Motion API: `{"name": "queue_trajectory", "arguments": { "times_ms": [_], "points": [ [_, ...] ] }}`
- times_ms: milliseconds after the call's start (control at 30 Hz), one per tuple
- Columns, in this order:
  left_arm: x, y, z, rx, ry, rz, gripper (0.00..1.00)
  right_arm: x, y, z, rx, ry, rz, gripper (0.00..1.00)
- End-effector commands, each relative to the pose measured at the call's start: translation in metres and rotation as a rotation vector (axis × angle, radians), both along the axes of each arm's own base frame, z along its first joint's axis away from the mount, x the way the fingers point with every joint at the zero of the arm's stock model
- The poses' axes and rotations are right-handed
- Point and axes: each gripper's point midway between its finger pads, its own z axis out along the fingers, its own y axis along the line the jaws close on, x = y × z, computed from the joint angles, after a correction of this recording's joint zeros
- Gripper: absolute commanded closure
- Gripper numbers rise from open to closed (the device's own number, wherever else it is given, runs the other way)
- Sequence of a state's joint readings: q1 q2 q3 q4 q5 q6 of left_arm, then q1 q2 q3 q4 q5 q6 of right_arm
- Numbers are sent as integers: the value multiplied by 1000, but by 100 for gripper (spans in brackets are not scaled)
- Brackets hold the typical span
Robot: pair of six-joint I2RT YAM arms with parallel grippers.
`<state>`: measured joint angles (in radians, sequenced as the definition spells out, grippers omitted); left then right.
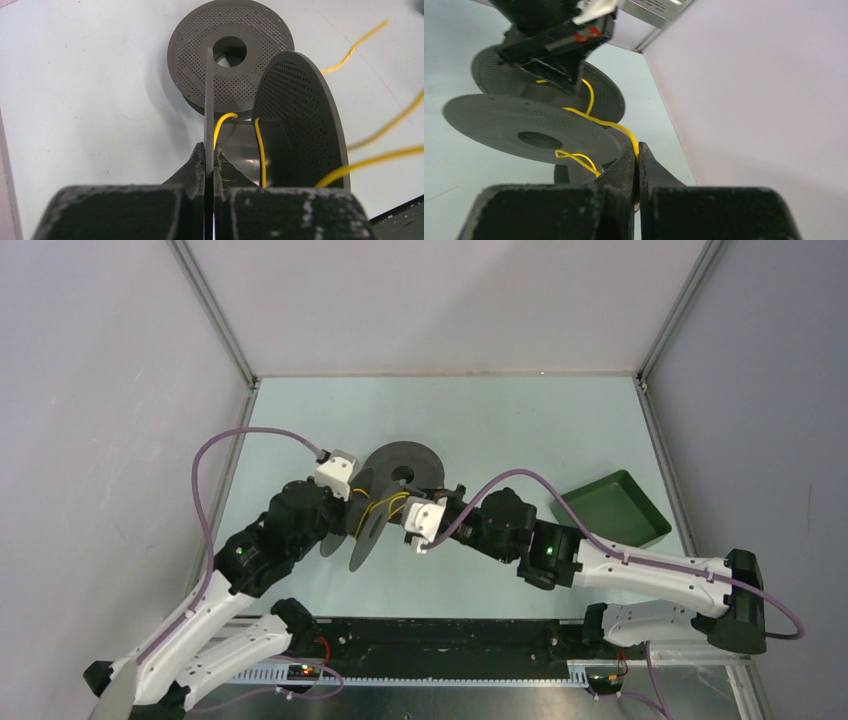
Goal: Wrap the cables
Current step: Wrap the cable around the cable reel.
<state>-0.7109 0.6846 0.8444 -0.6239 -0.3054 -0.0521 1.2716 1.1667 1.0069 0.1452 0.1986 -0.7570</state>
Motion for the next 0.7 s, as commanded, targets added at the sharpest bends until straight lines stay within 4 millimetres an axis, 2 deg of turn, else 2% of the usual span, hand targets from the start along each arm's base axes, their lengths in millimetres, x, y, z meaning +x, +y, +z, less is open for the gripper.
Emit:
{"name": "queue_trajectory", "arguments": {
  "times_ms": [0,133,267,333,433,667],
  "points": [
    [-1,-10,17,0,-70,-80,100,13,-13,37,78,-22,-24,100],
    [-14,-25,23,-32,-77,-209,100,27,-17,25,66,36,-36,100],
    [-28,-36,36,-101,-82,-289,100,51,-30,0,22,121,-89,100],
    [-33,-38,43,-135,-80,-302,100,57,-33,-10,14,171,-92,100],
    [-40,-43,55,-206,-67,-319,100,53,-31,-27,25,266,-30,100],
    [-51,-48,82,-348,-46,-347,100,57,-48,-62,77,405,23,94]
  ]
}}
